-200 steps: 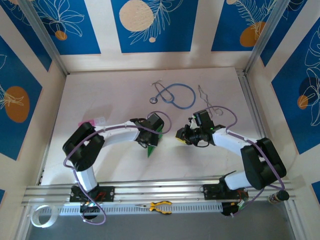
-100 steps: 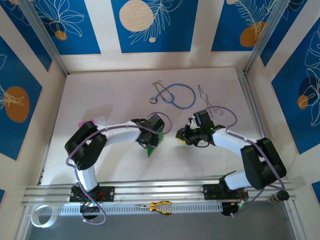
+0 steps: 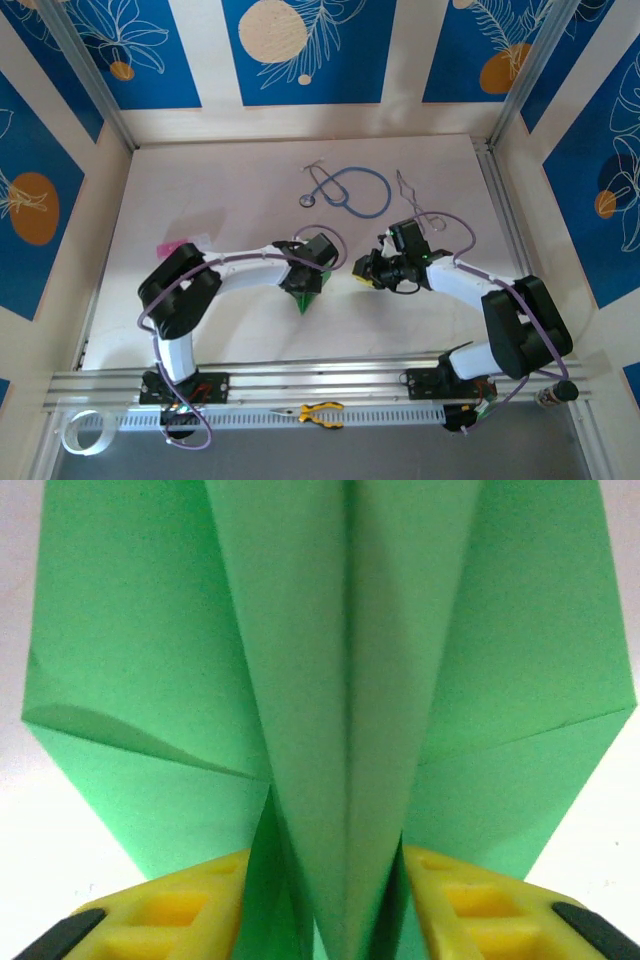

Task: Fold a paper plane with a square sheet of paper (pick it up from the middle)
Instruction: Move a paper plane to the center of the table.

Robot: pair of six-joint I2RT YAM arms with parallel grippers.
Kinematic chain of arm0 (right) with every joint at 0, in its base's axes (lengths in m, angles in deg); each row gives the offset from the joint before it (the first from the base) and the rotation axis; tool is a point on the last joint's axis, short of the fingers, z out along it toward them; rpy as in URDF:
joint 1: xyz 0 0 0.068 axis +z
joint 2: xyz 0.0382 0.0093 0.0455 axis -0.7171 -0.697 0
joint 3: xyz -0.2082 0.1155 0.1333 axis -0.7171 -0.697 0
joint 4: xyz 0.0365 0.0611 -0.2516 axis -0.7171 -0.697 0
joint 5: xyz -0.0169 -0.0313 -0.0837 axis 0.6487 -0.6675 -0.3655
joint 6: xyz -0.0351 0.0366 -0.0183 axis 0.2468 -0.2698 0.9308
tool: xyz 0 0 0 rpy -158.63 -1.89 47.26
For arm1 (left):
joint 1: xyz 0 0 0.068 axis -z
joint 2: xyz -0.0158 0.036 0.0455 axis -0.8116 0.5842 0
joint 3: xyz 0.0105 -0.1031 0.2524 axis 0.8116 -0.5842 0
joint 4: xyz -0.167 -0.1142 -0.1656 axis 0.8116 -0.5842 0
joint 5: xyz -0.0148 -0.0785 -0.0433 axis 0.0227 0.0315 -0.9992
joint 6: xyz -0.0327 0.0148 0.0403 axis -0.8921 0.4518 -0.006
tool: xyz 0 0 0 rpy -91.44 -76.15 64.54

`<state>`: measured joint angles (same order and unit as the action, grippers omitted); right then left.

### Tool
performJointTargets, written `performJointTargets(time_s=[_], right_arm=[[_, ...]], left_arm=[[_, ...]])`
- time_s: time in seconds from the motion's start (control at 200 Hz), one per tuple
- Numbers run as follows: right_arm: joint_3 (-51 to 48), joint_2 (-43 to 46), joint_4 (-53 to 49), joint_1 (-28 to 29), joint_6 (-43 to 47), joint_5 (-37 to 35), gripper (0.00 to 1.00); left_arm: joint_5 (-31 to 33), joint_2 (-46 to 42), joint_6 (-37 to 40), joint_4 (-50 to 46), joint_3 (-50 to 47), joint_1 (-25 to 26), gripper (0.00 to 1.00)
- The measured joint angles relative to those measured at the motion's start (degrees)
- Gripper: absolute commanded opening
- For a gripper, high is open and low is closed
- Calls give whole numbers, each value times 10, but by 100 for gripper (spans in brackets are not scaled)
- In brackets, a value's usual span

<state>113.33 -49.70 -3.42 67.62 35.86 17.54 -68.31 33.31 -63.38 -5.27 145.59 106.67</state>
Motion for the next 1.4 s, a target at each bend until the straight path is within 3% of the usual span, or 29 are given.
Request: performJointTargets(time_s=[0.195,0.43,1.085,1.401], right_arm=[[0,14,-3,-30,22,19,26],[-2,38,-5,-51,39,36,27],[-9,86,-49,-66,55,40,27],[-8,92,-69,-76,63,29,28]], left_arm=[[54,51,-70,-56,70,27,41],[63,57,-113,-66,77,30,42],[64,-7,-104,-68,77,29,48],[68,-48,-54,-55,69,24,53]])
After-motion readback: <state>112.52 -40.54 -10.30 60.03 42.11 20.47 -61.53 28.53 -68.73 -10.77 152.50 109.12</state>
